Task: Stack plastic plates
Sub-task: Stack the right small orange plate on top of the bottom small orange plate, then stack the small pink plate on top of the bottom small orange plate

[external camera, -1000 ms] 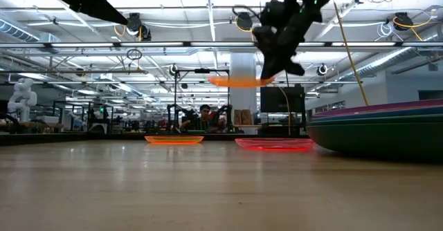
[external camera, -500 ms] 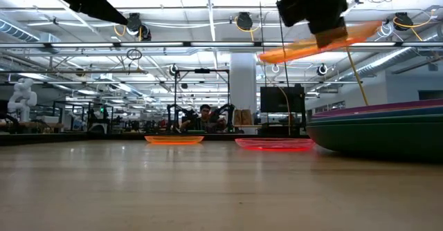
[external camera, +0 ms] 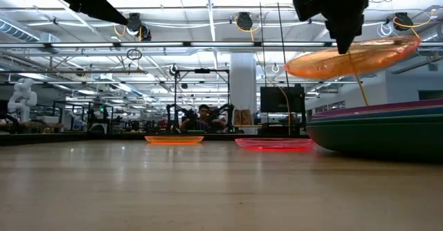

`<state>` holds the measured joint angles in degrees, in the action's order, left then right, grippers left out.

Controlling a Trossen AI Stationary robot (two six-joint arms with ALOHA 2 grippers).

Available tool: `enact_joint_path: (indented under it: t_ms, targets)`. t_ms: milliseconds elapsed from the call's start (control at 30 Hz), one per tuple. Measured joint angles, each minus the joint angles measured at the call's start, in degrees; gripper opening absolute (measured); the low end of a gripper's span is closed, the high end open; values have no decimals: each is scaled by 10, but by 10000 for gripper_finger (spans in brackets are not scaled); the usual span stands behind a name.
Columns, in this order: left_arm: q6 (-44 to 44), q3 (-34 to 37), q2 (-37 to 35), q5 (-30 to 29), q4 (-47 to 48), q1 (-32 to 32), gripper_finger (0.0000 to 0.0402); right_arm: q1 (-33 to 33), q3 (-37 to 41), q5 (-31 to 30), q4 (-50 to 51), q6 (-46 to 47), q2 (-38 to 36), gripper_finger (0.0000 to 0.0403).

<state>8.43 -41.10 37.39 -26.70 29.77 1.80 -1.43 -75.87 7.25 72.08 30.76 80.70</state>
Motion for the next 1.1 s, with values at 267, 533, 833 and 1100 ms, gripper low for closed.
enact_joint_path:
  t_ms: [267, 533, 833, 1100]
  targets:
    - [-3, 0, 0, 0, 0, 0, 124, 0, 154, 0, -62, 69, -116, 0]
    - [-4, 0, 0, 0, 0, 0, 124, 0, 285, 0, -132, 163, -215, 2]
    - [-4, 0, 0, 0, 0, 0, 124, 0, 307, -15, -140, 211, -230, 45]
    - [-3, 0, 0, 0, 0, 0, 124, -1, 307, -16, -144, 225, -230, 90]
